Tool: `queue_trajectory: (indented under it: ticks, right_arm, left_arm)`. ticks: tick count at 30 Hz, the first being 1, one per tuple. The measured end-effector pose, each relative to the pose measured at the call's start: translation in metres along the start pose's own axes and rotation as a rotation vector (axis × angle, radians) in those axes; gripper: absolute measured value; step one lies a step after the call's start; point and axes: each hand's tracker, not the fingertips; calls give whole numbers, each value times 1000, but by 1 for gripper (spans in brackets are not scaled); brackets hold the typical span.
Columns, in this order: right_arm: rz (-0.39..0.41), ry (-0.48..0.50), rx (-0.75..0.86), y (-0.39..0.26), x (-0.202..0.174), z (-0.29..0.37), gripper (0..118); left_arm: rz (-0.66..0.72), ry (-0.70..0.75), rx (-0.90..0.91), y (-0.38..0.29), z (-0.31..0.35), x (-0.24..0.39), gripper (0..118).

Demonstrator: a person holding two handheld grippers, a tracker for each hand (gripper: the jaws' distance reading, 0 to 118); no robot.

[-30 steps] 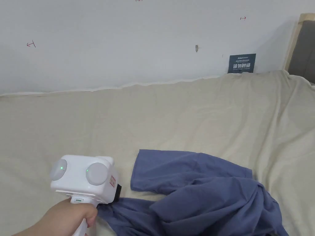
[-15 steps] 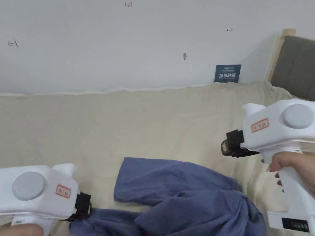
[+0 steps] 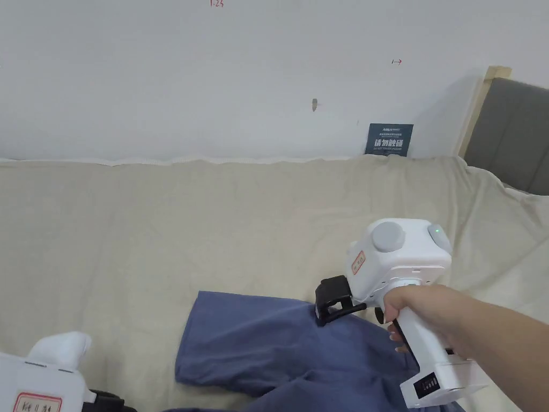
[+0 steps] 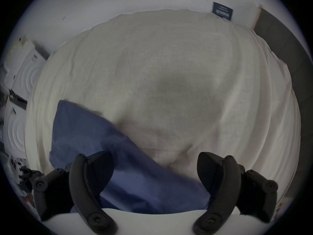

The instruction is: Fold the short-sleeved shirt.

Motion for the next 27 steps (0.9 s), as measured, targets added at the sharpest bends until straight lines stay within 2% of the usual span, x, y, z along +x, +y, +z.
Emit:
queue_trajectory:
  ticks: [2, 4, 5, 6, 7, 13, 16, 19, 23, 27]
  right_arm:
    - [39, -1, -10, 4, -4, 0, 97]
    - [45, -7, -26, 5, -4, -3, 74]
    - [42, -9, -35, 3, -3, -1, 54]
    - [45, -22, -31, 1, -2, 0, 25]
    - [50, -20, -14, 0, 3, 5, 4]
    - [-73, 84, 141, -21, 30, 68, 3]
    - [-125, 164, 209, -44, 46, 121, 3]
    - [-188, 170, 278, -77, 57, 188, 3]
    - [-170, 203, 371, -124, 57, 285, 3]
    - [-126, 195, 502, -161, 41, 377, 3]
  left_arm:
    - [0, 5, -12, -2, -4, -3, 5]
    - [3, 11, -25, -2, -8, -5, 5]
    - [5, 14, -29, -2, -9, -5, 5]
    - [8, 15, -28, -3, -9, -7, 5]
    - [11, 18, -28, -3, -9, -7, 5]
    - [27, 33, 32, -2, 8, -2, 5]
    - [45, 23, 111, 4, 42, 4, 5]
    - [94, -8, 178, 6, 89, 10, 5]
    - [30, -5, 268, 6, 165, 30, 5]
    - [-25, 15, 385, 9, 239, 53, 5]
